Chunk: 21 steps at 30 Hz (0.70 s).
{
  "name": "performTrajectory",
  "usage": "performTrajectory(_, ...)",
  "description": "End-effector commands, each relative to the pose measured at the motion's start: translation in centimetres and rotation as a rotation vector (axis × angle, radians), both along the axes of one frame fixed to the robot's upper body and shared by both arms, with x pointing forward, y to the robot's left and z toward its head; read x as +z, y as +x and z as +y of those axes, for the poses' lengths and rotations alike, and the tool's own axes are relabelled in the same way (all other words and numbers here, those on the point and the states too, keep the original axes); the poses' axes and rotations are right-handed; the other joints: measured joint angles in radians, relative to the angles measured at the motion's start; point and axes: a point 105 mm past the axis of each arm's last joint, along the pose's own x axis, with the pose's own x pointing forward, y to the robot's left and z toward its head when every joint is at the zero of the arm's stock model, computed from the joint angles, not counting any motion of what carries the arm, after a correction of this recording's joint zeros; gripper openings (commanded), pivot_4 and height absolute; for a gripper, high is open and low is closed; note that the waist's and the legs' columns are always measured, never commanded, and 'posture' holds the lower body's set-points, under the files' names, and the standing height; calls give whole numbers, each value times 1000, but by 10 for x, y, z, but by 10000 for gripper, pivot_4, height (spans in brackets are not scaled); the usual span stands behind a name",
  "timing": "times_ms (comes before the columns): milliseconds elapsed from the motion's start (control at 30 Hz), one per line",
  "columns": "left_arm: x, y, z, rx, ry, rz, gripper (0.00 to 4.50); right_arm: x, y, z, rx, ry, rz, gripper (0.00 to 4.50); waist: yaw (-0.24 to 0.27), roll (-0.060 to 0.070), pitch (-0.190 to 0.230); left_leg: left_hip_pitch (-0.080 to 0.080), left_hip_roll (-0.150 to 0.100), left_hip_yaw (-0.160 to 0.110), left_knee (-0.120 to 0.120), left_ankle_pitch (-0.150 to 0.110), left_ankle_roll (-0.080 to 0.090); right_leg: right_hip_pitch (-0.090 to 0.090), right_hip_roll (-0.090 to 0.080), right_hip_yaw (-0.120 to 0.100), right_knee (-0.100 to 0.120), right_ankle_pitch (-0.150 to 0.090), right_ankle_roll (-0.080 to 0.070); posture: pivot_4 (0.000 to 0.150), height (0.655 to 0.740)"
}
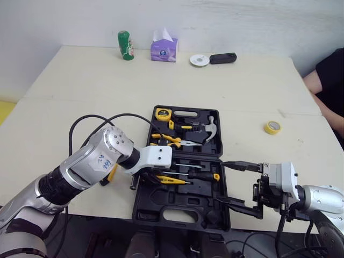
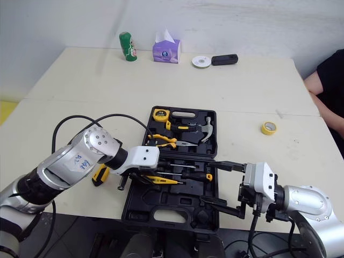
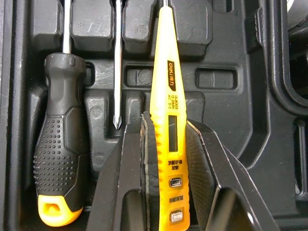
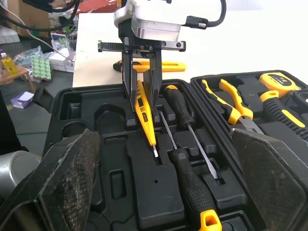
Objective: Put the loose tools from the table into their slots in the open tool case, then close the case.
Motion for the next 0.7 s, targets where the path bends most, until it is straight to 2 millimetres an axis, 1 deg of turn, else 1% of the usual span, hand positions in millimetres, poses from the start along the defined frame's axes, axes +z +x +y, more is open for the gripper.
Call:
performTrajectory(33, -6, 1, -2, 0, 32, -2, 5157, 5, -1, 3, 9, 16, -33, 45000, 0, 0, 0, 0, 0, 0, 0, 0, 0, 0, 0, 0, 0, 0, 0, 1500, 7400)
performTrajectory(133, -4, 1, -4, -7, 32, -2, 5157, 5, -1, 3, 9, 16, -33, 45000, 0, 0, 0, -1, 0, -1, 1, 0, 0, 0, 0, 0, 0, 0, 0, 1500, 7400)
performTrajectory(200, -4, 0, -4, -19, 39, 0, 15562, 5, -1, 3, 8, 16, -33, 45000, 0, 0, 0, -1, 0, -1, 1, 0, 0, 0, 0, -1, 0, 0, 0, 1500, 7400)
performTrajectory(233, -3, 0, -4, -20, 35, -1, 19095, 5, -1, 3, 8, 16, -33, 45000, 0, 0, 0, -1, 0, -1, 1, 0, 0, 0, 0, -1, 0, 0, 0, 1500, 7400)
performTrajectory(333, 8, -4, -13, -47, -36, 1, 32533, 5, -1, 3, 10, 18, -31, 45000, -1, 0, 0, -1, 0, -1, 1, 0, 0, 0, 0, -1, 0, 0, 0, 1500, 7400)
performTrajectory(367, 11, -6, -14, -61, -44, -2, 35898, 5, -1, 3, 10, 18, -31, 45000, -1, 0, 0, -1, 0, -1, 1, 0, 0, 0, 0, -1, 0, 0, 0, 1500, 7400)
performTrajectory(533, 20, -7, -15, -84, -75, -16, 35898, 5, -1, 4, 14, 17, -28, 45000, -4, 0, 0, -2, 0, -2, 1, 0, 0, 0, 0, -2, 0, 0, 0, 1500, 7400)
performTrajectory(633, 32, -4, -19, -94, -165, -30, 35898, 5, -1, 3, 15, 16, -28, 45000, -4, 0, 0, -2, 0, -2, 1, 0, 0, 0, 0, -2, 0, 0, 0, 1500, 7400)
performTrajectory(700, 38, 0, -18, -86, -211, -51, 35898, 5, -1, 3, 16, 14, -27, 45000, -3, 0, 0, -2, 0, -2, 1, 0, 0, 0, 0, -2, 0, 0, 0, 1500, 7400)
